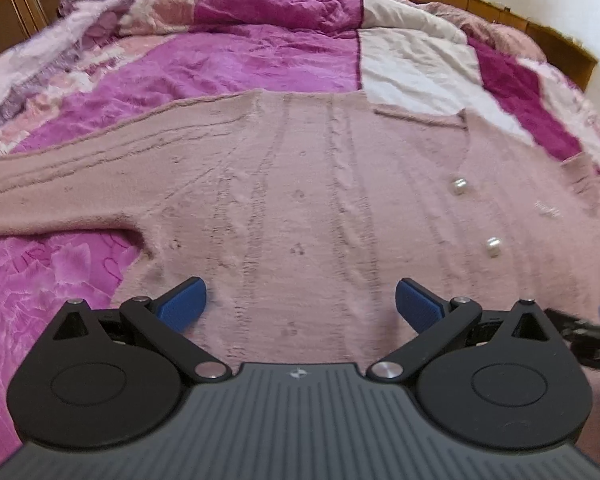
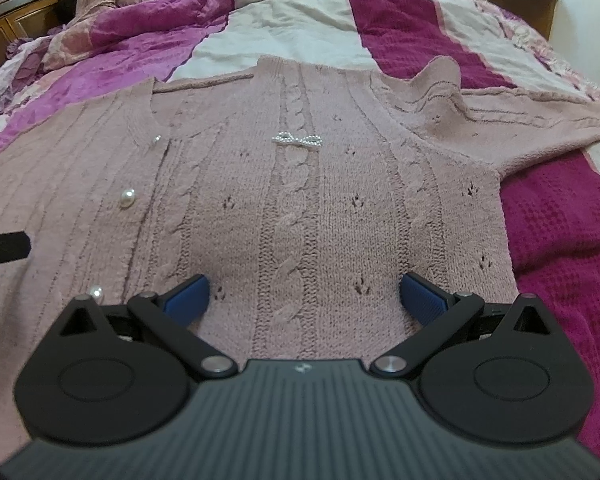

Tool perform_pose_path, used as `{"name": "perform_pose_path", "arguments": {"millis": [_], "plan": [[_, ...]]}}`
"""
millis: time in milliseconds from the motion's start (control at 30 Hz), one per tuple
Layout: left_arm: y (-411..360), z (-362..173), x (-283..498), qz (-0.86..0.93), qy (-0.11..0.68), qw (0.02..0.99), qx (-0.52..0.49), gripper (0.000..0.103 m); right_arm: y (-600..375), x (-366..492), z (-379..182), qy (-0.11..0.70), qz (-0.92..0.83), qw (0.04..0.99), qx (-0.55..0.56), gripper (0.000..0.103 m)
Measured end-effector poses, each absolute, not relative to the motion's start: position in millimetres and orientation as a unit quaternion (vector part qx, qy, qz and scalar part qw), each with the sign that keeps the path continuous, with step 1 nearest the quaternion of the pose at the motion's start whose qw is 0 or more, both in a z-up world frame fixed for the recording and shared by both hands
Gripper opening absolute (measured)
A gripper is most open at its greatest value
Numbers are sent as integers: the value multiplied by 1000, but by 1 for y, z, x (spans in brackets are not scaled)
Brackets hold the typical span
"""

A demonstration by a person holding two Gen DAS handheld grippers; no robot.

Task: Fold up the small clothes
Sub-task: 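Move the right gripper to a cardigan sleeve cuff and close on it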

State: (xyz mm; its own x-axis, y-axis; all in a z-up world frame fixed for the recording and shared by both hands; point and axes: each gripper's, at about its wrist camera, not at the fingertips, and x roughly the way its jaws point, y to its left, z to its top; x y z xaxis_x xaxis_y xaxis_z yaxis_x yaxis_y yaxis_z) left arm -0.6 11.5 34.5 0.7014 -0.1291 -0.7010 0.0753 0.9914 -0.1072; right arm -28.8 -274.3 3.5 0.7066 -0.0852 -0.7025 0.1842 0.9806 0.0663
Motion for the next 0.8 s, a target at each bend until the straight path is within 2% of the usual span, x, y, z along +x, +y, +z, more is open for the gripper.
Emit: {"name": "perform_pose_path", "arguments": {"millis": [200,400,667,800], "plan": [[5,67,-4,-71,370,925,-50,103,-304,-43,25,346,-40,925,151,103],[-10,94,-3,-74,352,932,-37,103,-346,-53,59,287,-74,940,167,103],[-33,89,4,-80,370,925,-21,103,-426,-40,73,255,-139,943,164,103],[-47,80,4,-86,380,921,-14,103,-469,-33,67,245,-148,937,200,103]]}}
